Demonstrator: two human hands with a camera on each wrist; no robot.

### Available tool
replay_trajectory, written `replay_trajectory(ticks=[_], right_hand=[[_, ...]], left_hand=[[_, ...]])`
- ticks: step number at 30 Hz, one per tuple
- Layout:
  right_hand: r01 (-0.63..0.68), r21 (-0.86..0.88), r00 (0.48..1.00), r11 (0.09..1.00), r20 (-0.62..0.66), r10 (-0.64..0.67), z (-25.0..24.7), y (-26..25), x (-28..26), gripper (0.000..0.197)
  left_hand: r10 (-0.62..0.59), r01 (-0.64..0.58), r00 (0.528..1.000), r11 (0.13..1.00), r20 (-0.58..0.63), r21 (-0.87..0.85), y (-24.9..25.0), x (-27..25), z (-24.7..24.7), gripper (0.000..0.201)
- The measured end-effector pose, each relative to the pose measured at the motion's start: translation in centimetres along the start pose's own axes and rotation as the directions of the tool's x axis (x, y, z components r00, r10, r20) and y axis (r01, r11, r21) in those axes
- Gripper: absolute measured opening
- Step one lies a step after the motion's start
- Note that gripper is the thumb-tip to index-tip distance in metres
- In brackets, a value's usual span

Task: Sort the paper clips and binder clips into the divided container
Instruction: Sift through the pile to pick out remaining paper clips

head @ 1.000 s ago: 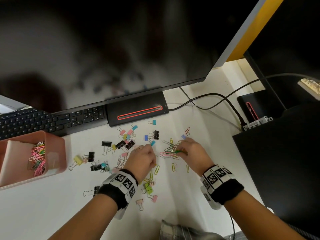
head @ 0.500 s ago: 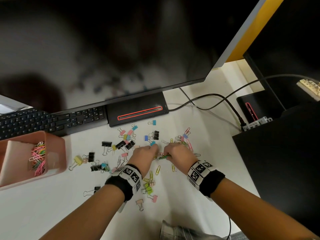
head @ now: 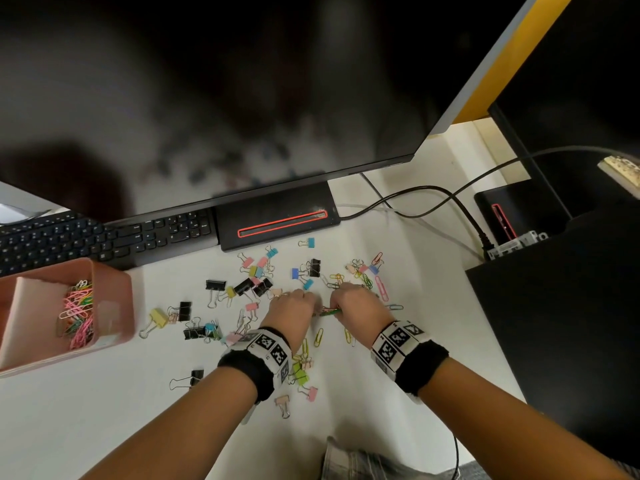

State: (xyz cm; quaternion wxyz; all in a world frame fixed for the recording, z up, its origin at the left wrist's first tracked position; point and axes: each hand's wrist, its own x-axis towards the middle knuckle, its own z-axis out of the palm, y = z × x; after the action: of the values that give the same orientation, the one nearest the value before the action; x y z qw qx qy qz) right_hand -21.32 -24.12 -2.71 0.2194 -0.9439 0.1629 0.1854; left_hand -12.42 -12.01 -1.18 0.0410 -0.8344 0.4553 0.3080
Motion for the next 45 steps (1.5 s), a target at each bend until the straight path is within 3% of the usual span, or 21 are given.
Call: replay_trajectory(ticks=[5, 9, 12, 16, 21, 23, 28, 31, 33, 36, 39, 42, 45], right_hand=[[0.001, 0.175, 1.000, 0.985, 0.018, -0.004, -1.3, -0.1, -0.8, 0.020], [0.027, 0.269, 0.997, 0.963, -0.083, -0.005, -2.8, -1.0, -1.8, 0.016], [0.103, 0.298, 0.984, 0.949, -0.172, -0.053, -4.5, -3.6, -2.1, 0.015], [0.268, 0.329, 0.951, 0.906, -0.239, -0.194, -6.9, -10.6, -0.7, 0.014], [0.447, 0.348, 0.889, 0.824, -0.277, -0.364, -7.1, -22.8, 3.9, 0.012], [0.456, 0.376, 0.888, 0.807, -0.250, -0.385, -6.0, -27.6, 6.3, 0.013], [0.297, 0.487, 0.954, 0.821, -0.126, -0.271, -1.6, -34.8, 10.5, 0.024], [0.260, 0.477, 0.963, 0.839, -0.067, -0.261, -0.8, -35.2, 11.1, 0.041], [0.302, 0.514, 0.949, 0.803, -0.082, -0.305, -1.0, -34.2, 10.4, 0.036], [0.342, 0.572, 0.938, 0.746, -0.157, -0.310, -1.9, -30.0, 7.7, 0.020], [0.311, 0.493, 0.950, 0.813, -0.196, -0.244, -2.1, -23.1, 4.3, 0.017], [0.131, 0.344, 0.981, 0.930, -0.181, -0.072, -1.3, -14.2, 0.7, 0.022], [-0.098, 0.259, 0.983, 0.961, -0.127, 0.134, -0.2, -6.2, -3.3, 0.033]], left_hand=[[0.066, -0.066, 0.998, 0.997, -0.021, -0.047, -0.6, 0.2, 0.6, 0.046], [0.016, -0.083, 0.975, 0.952, -0.222, -0.294, -1.3, -1.4, -0.1, 0.028], [-0.099, -0.085, 0.926, 0.886, -0.365, -0.456, -3.5, -5.0, -2.1, 0.014], [-0.301, 0.008, 0.844, 0.834, -0.444, -0.551, -10.0, -11.4, -4.4, 0.011], [-0.589, 0.257, 0.692, 0.741, -0.417, -0.621, -19.6, -17.3, -6.2, 0.013], [-0.652, 0.314, 0.660, 0.691, -0.373, -0.651, -22.5, -17.9, -6.4, 0.017], [-0.648, 0.379, 0.692, 0.701, -0.318, -0.604, -26.7, -17.8, -4.7, 0.030], [-0.639, 0.331, 0.694, 0.692, -0.332, -0.641, -26.5, -18.8, -4.3, 0.036], [-0.611, 0.237, 0.709, 0.677, -0.352, -0.697, -25.6, -19.5, -4.2, 0.032], [-0.498, 0.057, 0.771, 0.676, -0.398, -0.735, -23.1, -19.7, -3.9, 0.019], [-0.344, -0.044, 0.849, 0.710, -0.400, -0.703, -19.6, -18.3, -3.0, 0.014], [-0.209, -0.067, 0.921, 0.746, -0.328, -0.663, -15.7, -15.7, -1.2, 0.012], [-0.105, -0.077, 0.965, 0.764, -0.242, -0.641, -12.3, -12.9, 0.7, 0.013]])
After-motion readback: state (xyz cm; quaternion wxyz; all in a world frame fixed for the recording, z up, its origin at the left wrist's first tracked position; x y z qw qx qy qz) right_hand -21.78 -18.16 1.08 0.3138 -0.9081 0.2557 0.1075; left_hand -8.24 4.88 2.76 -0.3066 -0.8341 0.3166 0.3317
